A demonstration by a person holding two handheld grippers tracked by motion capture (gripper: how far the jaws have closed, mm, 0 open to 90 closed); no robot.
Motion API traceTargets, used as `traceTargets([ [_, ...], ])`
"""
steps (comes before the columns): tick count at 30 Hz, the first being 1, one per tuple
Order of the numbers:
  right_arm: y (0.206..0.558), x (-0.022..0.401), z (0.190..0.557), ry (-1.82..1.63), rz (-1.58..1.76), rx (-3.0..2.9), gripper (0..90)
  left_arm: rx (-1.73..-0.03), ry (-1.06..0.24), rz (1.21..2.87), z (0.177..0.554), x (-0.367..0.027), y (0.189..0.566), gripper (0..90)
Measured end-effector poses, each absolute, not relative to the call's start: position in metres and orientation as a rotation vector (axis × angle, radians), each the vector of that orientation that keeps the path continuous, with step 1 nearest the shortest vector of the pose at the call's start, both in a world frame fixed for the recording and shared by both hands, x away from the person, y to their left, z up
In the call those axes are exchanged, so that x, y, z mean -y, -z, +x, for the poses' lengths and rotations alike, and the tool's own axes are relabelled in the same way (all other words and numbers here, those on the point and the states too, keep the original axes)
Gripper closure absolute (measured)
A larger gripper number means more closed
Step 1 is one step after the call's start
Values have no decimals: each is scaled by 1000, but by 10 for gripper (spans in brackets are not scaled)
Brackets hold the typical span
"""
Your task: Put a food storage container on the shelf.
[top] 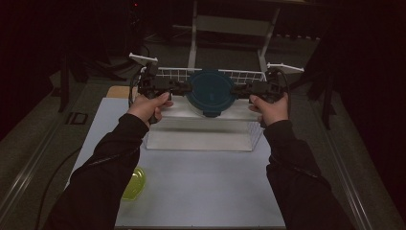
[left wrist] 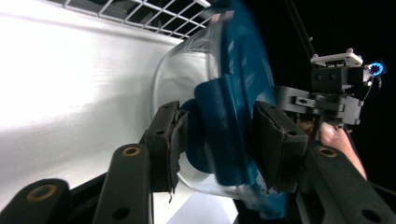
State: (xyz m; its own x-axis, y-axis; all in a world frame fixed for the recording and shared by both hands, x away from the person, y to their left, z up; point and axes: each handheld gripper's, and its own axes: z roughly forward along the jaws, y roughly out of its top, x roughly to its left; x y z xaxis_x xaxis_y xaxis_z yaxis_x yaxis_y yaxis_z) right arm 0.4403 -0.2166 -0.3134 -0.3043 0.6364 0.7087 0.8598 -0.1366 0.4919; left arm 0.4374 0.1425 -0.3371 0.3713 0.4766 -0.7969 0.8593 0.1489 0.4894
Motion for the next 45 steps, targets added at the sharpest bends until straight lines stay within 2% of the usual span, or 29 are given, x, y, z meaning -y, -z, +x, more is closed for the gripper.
traceTargets([
  [6, 312, 218, 443, 1435, -1717, 1876, 614, -1243, 429, 1486, 439, -142, 342, 530],
  [9, 310, 218, 441, 1457, -1718, 1909, 564, -1239, 387, 1507, 437, -140, 339, 527],
  [12, 303, 219, 437, 1471, -1716, 1962, 539, -1239, 344, 1503, 435, -143, 337, 483],
  [15, 296, 221, 431, 1498, -1686, 2008, 536, -1245, 296, 1501, 431, -148, 333, 439],
  [23, 288, 224, 406, 1552, -1590, 2120, 491, -1213, 204, 1517, 412, -157, 321, 436],
  [29, 287, 216, 383, 1553, -1483, 2209, 518, -1181, 146, 1551, 397, -158, 316, 420],
  [35, 296, 210, 361, 1548, -1389, 2257, 580, -1113, 121, 1583, 381, -159, 318, 370],
  [36, 297, 208, 358, 1540, -1379, 2273, 596, -1089, 120, 1592, 378, -159, 319, 341],
  [45, 313, 192, 341, 1462, -1304, 2384, 897, -1004, 73, 1609, 350, -154, 330, 271],
])
